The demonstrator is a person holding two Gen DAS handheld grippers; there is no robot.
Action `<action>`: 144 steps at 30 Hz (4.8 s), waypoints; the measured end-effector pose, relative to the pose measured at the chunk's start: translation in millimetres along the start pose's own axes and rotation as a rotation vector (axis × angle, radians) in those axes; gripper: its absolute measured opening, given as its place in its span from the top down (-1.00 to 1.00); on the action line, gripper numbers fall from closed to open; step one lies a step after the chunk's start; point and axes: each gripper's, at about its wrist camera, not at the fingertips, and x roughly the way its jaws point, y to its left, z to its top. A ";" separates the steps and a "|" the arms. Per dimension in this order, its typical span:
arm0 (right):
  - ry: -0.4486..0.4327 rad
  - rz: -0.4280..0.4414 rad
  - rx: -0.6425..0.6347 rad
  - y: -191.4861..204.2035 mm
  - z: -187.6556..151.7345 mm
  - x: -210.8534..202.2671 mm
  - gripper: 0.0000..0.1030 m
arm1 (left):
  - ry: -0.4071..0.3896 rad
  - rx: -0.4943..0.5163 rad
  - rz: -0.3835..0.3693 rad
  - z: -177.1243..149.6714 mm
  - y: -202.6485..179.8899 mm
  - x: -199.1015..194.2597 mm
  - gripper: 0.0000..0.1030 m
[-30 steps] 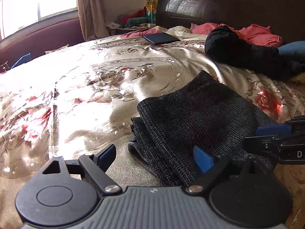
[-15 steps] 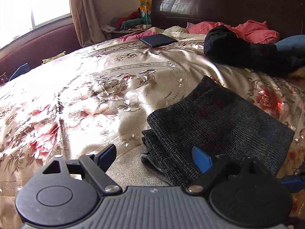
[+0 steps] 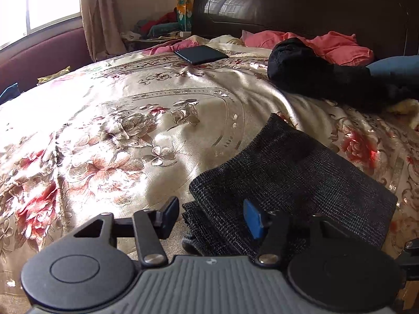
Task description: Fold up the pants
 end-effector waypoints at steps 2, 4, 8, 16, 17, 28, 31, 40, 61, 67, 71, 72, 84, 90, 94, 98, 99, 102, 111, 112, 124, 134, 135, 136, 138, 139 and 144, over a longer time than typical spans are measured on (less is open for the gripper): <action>-0.001 0.028 0.059 -4.6 5.5 0.6 0.77 | 0.008 0.007 0.001 7.9 3.2 8.0 -0.03; -0.011 0.043 0.089 -5.5 10.8 -0.8 0.77 | 0.000 0.023 0.008 14.1 6.5 11.3 0.01; -0.058 0.055 0.141 -4.0 12.9 -4.0 0.77 | 0.008 0.030 0.023 15.6 14.2 18.0 0.00; -0.089 0.001 0.185 15.0 -3.7 12.1 0.74 | -0.020 0.038 0.035 2.0 19.1 7.2 -0.01; -0.104 0.004 0.206 14.6 -2.1 13.3 0.74 | -0.023 0.029 0.034 0.7 21.0 5.2 -0.01; -0.049 -0.019 0.021 42.9 -20.0 20.8 0.48 | -0.023 0.026 0.025 -16.1 24.0 -19.1 -0.07; -0.045 0.038 0.014 50.9 -23.4 11.2 0.50 | -0.035 0.059 0.021 -9.6 14.2 -12.7 -0.08; -0.028 0.030 0.115 43.6 -40.4 -2.5 0.50 | -0.004 0.029 0.071 -12.1 27.7 -5.6 -0.50; -0.042 -0.255 0.172 -33.4 -58.4 -120.1 0.49 | -0.006 -0.259 -0.010 -83.7 -99.3 -123.2 -0.90; -0.037 -0.235 0.176 -24.6 -68.0 -123.9 0.46 | -0.008 -0.236 0.093 -93.0 -114.8 -132.5 -1.00; -0.027 -0.230 0.184 -20.3 -72.7 -122.1 0.46 | 0.001 -0.273 0.107 -89.7 -111.8 -132.1 -1.00; -0.029 -0.229 0.185 -19.5 -72.7 -123.2 0.46 | 0.004 -0.271 0.108 -89.8 -112.4 -131.5 -1.00; -0.028 -0.241 0.203 -20.7 -74.3 -125.9 0.46 | 0.019 -0.237 0.109 -90.4 -117.8 -130.4 -1.00; -0.017 -0.234 0.215 -23.7 -77.0 -122.5 0.46 | 0.038 -0.235 0.111 -92.4 -118.3 -126.8 -1.00; -0.012 -0.228 0.222 -24.8 -78.3 -120.6 0.46 | 0.043 -0.236 0.115 -93.3 -118.4 -125.1 -1.00; -0.006 -0.228 0.224 -26.7 -78.0 -118.3 0.46 | 0.053 -0.237 0.120 -94.0 -118.1 -123.5 -1.00; -0.005 -0.228 0.224 -26.8 -78.2 -117.9 0.46 | 0.053 -0.236 0.123 -94.0 -118.2 -123.4 -1.00; 0.000 -0.227 0.227 -27.1 -78.2 -116.6 0.46 | 0.061 -0.235 0.126 -94.2 -118.2 -122.2 -1.00; 0.009 -0.226 0.235 -27.4 -78.6 -114.4 0.46 | 0.067 -0.244 0.126 -95.6 -115.8 -120.7 -1.00; 0.009 -0.227 0.235 -27.3 -78.5 -114.3 0.46 | 0.068 -0.246 0.126 -95.5 -115.7 -120.6 -1.00; 0.024 -0.252 0.223 -23.3 -77.4 -112.9 0.46 | 0.072 -0.243 0.125 -96.6 -115.2 -120.0 -1.00; 0.037 -0.277 0.213 -19.3 -76.2 -112.9 0.46 | 0.067 -0.237 0.137 -97.4 -116.3 -120.9 -1.00; 0.038 -0.278 0.212 -19.1 -76.2 -112.9 0.46 | 0.067 -0.237 0.138 -97.5 -116.2 -120.9 -1.00; 0.039 -0.280 0.210 -18.6 -75.8 -112.9 0.46 | 0.067 -0.239 0.137 -97.6 -115.7 -121.3 -1.00; 0.041 -0.284 0.204 -18.2 -75.1 -112.7 0.46 | 0.067 -0.242 0.138 -97.8 -115.1 -121.3 -1.00; 0.042 -0.286 0.201 -17.8 -74.8 -112.6 0.46 | 0.067 -0.244 0.139 -97.8 -114.8 -121.3 -1.00; 0.046 -0.290 0.184 -16.1 -72.1 -110.7 0.46 | 0.067 -0.264 0.146 -98.2 -112.3 -121.7 -1.00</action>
